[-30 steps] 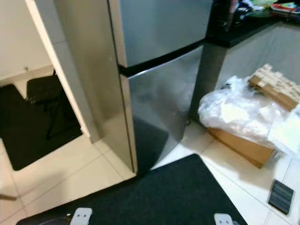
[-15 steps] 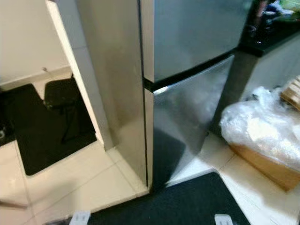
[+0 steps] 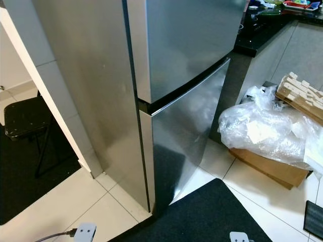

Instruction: Restocking fridge

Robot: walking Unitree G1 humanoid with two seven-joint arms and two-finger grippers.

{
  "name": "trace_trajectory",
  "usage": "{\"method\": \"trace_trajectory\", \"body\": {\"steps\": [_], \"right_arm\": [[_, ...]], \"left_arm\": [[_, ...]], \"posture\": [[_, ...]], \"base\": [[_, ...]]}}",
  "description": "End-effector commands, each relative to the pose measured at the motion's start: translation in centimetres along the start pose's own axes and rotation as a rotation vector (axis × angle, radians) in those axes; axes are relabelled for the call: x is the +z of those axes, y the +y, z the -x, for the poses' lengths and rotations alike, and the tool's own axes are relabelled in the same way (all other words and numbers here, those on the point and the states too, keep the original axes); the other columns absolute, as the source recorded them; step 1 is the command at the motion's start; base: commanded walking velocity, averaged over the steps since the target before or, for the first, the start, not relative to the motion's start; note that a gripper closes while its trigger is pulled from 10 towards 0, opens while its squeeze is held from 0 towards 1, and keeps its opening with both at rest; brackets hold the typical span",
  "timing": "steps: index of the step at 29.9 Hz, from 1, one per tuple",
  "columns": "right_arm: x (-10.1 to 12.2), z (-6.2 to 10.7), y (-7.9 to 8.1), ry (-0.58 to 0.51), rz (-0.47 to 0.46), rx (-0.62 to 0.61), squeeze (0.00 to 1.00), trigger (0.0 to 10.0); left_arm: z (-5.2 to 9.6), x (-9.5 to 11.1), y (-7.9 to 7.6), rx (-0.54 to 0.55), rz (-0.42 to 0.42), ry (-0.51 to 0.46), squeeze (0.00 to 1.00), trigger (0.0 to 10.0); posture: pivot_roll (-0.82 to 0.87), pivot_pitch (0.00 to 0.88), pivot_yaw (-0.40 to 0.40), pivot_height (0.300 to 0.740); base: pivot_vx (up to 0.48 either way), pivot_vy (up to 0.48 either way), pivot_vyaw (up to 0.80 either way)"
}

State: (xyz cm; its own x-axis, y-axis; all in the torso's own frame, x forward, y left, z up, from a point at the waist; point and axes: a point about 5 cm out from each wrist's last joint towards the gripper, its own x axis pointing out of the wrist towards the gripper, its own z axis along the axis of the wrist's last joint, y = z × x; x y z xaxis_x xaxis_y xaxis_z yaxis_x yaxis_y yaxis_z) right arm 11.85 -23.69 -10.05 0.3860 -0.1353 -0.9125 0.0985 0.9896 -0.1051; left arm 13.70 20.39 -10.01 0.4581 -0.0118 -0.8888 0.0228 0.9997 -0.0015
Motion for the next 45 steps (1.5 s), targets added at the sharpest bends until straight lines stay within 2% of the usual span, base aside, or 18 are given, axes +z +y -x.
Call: {"method": "trace_trajectory", "body": {"steps": [1, 11, 29, 34, 42, 45], "right_arm": [[0.1, 0.0, -0.4, -0.006, -0.011, -0.011, 0.00, 10.0], [0.2, 0.0, -0.3, -0.009, -0.010, -0.008, 0.00, 10.0], [0.2, 0.0, -0.4, -0.006, -0.009, -0.004, 0.00, 10.0], [0.2, 0.0, -0.4, -0.005, -0.008, -0.003, 0.00, 10.0], [-0.1, 0.1, -0.4, 0.002, -0.004, -0.002, 0.00, 10.0], [-0.1, 0.1, -0.5, 0.001, 0.001, -0.003, 0.00, 10.0]], "left_arm": [[0.1, -0.8, -0.1, -0.006, -0.004, 0.027, 0.00, 10.0], [0.1, -0.9, 0.0, 0.003, 0.009, 0.028, 0.00, 10.0], [0.1, -0.5, 0.2, 0.018, 0.022, 0.006, 0.00, 10.0], [0.1, -0.4, 0.2, 0.020, 0.008, 0.005, 0.00, 10.0], [0.3, 1.2, 2.2, 0.137, 0.073, -0.092, 0.00, 10.0], [0.4, 2.1, 3.0, 0.165, 0.130, -0.136, 0.00, 10.0]], "posture": [[0.06, 0.000, -0.007, 0.740], [0.06, 0.000, -0.008, 0.740], [0.06, 0.000, -0.010, 0.740], [0.06, 0.000, -0.010, 0.740], [0.06, 0.000, -0.008, 0.740], [0.06, 0.000, -0.011, 0.740]], "base": [[0.000, -0.480, 0.00], [0.000, -0.454, 0.00], [0.000, 0.000, 0.00], [0.000, -0.473, 0.00], [0.000, -0.120, 0.00], [0.000, 0.000, 0.00]]}}
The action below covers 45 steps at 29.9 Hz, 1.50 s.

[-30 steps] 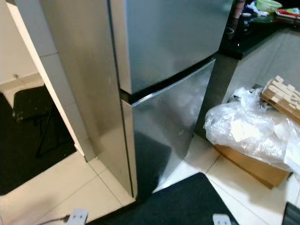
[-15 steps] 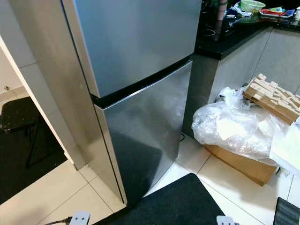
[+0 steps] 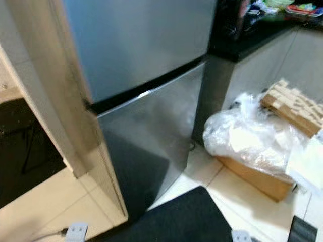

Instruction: Restocking fridge

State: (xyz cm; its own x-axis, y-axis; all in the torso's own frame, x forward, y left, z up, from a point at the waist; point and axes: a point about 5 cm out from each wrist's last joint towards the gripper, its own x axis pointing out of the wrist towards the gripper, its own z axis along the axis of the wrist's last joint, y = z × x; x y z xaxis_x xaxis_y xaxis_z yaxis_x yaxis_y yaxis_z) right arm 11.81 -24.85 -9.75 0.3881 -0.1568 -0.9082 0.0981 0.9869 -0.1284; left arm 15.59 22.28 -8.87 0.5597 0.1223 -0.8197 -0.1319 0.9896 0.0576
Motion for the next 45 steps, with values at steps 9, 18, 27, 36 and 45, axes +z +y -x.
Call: {"method": "trace_trajectory", "body": {"steps": [9, 18, 27, 36, 45], "right_arm": [[-0.1, 0.0, 0.4, 0.002, -0.003, 0.014, 0.00, 10.0], [-0.4, 0.0, 0.3, 0.010, 0.003, 0.012, 0.00, 10.0], [-0.5, 0.0, 0.4, 0.011, 0.001, 0.014, 0.00, 10.0], [-0.4, 0.0, 0.5, 0.010, 0.007, 0.017, 0.00, 10.0], [-0.5, 0.0, 0.4, 0.013, 0.009, 0.015, 0.00, 10.0]], "left_arm": [[0.0, 4.0, 3.0, 0.037, 0.216, -0.209, 0.00, 10.0], [1.1, 12.4, 4.9, -0.194, 0.356, -0.567, 0.00, 10.0], [3.4, 18.6, 6.1, -0.380, 0.260, -0.823, 0.00, 10.0], [6.0, 23.4, 6.1, -0.503, 0.166, -1.043, 1.00, 10.0], [9.7, 28.2, 4.6, -0.697, -0.041, -1.228, 0.18, 10.0]], "posture": [[0.06, 0.000, -0.012, 0.740], [0.06, 0.000, -0.015, 0.740], [0.07, 0.000, -0.013, 0.740], [0.07, 0.000, -0.014, 0.740], [0.06, 0.000, -0.014, 0.740]], "base": [[0.000, 0.000, 0.00], [0.000, 0.000, 0.00], [0.000, 0.000, 0.00], [0.000, 0.000, 0.00], [0.000, 0.000, 0.00]]}}
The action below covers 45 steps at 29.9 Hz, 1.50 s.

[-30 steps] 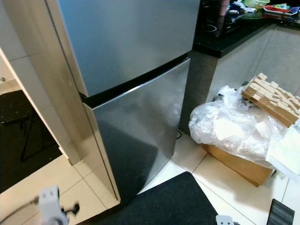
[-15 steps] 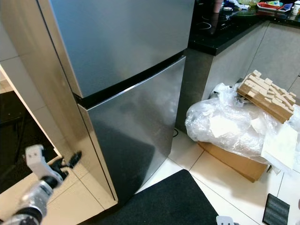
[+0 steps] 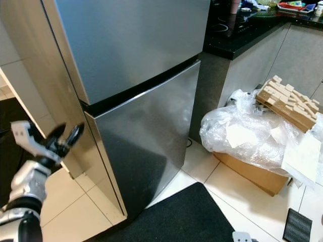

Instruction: Restocking fridge

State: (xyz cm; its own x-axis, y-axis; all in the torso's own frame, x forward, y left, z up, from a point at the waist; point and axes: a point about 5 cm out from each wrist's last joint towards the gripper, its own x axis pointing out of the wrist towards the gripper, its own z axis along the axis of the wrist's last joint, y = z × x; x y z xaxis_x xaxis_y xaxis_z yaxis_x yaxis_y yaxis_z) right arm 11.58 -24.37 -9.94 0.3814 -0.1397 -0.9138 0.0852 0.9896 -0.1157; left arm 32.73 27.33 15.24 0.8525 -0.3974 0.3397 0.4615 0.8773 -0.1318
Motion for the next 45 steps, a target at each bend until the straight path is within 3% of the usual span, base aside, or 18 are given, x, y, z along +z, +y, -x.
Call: {"method": "trace_trajectory", "body": {"steps": [1, 4, 10, 28, 34, 45], "right_arm": [[-0.2, 0.0, 0.0, 0.004, 0.002, -0.001, 0.00, 10.0], [-0.2, 0.0, 0.0, 0.005, 0.002, -0.001, 0.00, 10.0], [-0.3, 0.0, 0.0, 0.007, 0.001, -0.001, 0.00, 10.0], [-0.5, 0.1, -0.1, 0.011, -0.003, -0.004, 0.00, 10.0], [-0.3, 0.0, -0.1, 0.006, -0.001, -0.003, 0.00, 10.0], [-0.5, 0.1, -0.1, 0.011, -0.002, -0.002, 0.00, 10.0]], "left_arm": [[-0.1, 0.5, -0.1, -0.059, -0.007, 0.013, 0.00, 10.0], [-0.9, 0.8, -1.5, -0.206, 0.013, 0.028, 0.00, 10.0], [-1.4, 0.8, -2.1, -0.271, 0.020, 0.051, 0.00, 10.0], [-1.3, -1.1, -1.6, -0.111, -0.083, 0.180, 0.00, 10.0], [-1.6, -1.0, -1.2, -0.038, -0.066, 0.141, 0.00, 10.0], [-0.8, -2.6, -1.7, -0.036, -0.023, 0.180, 0.00, 10.0]], "posture": [[0.06, 0.000, -0.014, 0.740], [0.06, 0.000, -0.014, 0.740], [0.06, 0.000, -0.011, 0.740], [0.05, 0.000, -0.006, 0.740], [0.05, 0.000, -0.008, 0.740], [0.05, 0.000, -0.007, 0.740]], "base": [[0.000, 0.000, 0.00], [0.000, 0.000, 0.00], [0.000, 0.000, 0.00], [0.000, 0.000, 0.00], [0.000, 0.000, 0.00], [0.000, 0.000, 0.00]]}}
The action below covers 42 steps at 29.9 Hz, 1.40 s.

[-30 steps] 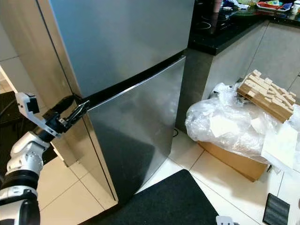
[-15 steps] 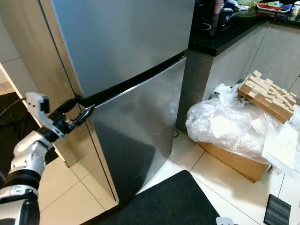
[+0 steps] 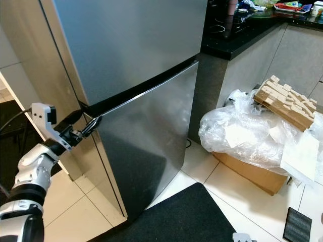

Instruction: Restocking fridge

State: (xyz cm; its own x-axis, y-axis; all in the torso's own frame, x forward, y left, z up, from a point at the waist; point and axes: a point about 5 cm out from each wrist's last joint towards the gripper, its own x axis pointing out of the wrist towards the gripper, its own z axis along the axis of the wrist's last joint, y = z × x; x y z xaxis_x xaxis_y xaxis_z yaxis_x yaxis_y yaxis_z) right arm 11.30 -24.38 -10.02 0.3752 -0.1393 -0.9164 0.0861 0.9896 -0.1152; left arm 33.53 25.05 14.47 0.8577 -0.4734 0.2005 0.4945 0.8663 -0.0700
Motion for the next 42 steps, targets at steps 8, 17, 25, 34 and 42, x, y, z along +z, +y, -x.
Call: {"method": "trace_trajectory", "body": {"steps": [8, 17, 25, 34, 42], "right_arm": [[-0.2, 0.0, 0.0, 0.005, -0.003, -0.002, 0.00, 10.0], [-0.1, 0.0, 0.0, 0.003, -0.003, -0.002, 0.00, 10.0], [-0.2, 0.0, 0.0, 0.004, -0.002, -0.001, 0.00, 10.0], [-0.2, 0.0, 0.1, 0.004, -0.004, 0.001, 0.00, 10.0], [-0.3, 0.0, 0.0, 0.005, -0.006, -0.002, 0.00, 10.0]], "left_arm": [[0.1, -2.1, -1.8, -0.116, 0.067, 0.065, 0.00, 10.0], [-0.1, -2.3, -2.7, -0.202, 0.090, 0.070, 0.00, 10.0], [0.0, -2.3, -3.7, -0.304, 0.118, 0.078, 0.00, 10.0], [-0.2, -2.5, -4.4, -0.358, 0.128, 0.088, 0.00, 10.0], [-0.3, -2.4, -4.8, -0.377, 0.136, 0.087, 0.00, 10.0]], "posture": [[0.05, 0.000, -0.007, 0.740], [0.05, 0.000, -0.008, 0.740], [0.05, 0.000, -0.008, 0.740], [0.05, 0.000, -0.005, 0.740], [0.05, 0.000, -0.006, 0.740]], "base": [[0.000, 0.000, 0.00], [0.000, 0.000, 0.00], [0.000, 0.000, 0.00], [0.000, 0.000, 0.00], [0.000, 0.000, 0.00]]}}
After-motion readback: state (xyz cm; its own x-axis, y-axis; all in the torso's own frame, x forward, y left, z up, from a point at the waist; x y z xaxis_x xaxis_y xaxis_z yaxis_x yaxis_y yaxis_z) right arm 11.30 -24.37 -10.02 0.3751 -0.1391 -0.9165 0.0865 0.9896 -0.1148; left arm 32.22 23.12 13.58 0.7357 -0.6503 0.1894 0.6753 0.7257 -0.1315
